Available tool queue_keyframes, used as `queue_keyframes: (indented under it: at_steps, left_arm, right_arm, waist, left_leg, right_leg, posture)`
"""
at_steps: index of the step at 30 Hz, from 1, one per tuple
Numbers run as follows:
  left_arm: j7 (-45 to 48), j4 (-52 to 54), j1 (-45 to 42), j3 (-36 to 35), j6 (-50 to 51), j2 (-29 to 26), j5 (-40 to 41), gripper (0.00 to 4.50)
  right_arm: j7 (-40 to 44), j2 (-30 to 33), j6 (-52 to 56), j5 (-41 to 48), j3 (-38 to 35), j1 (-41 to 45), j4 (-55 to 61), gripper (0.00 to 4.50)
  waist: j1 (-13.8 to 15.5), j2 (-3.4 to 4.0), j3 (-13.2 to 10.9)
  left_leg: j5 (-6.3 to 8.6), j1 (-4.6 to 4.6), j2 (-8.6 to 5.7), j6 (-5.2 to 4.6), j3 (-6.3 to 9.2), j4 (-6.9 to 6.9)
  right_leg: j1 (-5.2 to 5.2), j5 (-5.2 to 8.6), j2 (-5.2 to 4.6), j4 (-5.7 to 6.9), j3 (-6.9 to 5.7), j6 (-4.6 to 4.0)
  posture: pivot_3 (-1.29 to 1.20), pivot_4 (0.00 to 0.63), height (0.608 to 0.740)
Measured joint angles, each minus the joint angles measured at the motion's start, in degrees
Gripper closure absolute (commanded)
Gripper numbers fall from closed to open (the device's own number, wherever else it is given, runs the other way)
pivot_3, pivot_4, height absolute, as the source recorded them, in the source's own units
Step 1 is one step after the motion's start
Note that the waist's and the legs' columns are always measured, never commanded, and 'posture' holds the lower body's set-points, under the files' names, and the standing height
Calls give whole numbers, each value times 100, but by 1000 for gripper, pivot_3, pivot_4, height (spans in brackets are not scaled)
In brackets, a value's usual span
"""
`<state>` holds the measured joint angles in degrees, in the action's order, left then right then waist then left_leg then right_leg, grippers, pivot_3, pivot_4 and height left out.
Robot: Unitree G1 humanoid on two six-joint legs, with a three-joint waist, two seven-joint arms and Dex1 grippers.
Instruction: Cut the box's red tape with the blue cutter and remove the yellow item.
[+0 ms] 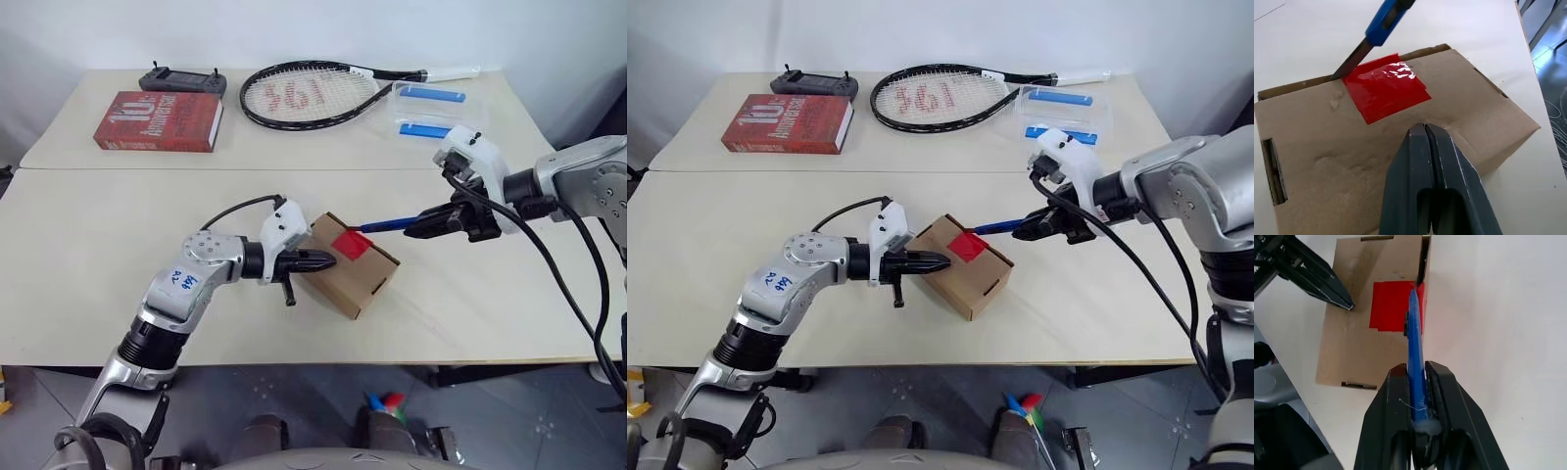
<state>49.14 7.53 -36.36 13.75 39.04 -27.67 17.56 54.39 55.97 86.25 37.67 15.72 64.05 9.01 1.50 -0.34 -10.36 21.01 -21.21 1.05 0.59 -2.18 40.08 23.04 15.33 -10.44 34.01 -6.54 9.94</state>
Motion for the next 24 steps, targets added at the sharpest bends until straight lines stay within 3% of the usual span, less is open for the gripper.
queue_keyframes:
  at_steps: [18,24]
  left_arm:
    - [-113,29,-32,35,91,15,0,4471]
    - [-176,97,-9,28,164,20,1,4471]
  right_arm:
    - [212,-127,-92,-245,708,392,-501,4322]
    - [491,416,115,-153,773,231,-83,4322]
  waist:
    - [-15,2,2]
    - [-7,2,2]
  left_leg:
    - [0,10,0,0,3,5]
    - [0,5,0,0,7,1]
  right_leg:
    - [-13,-1,0,-2,0,-1]
    - [-13,-1,0,-10,-2,0]
  posture:
    - [0,150,740]
    - [0,150,740]
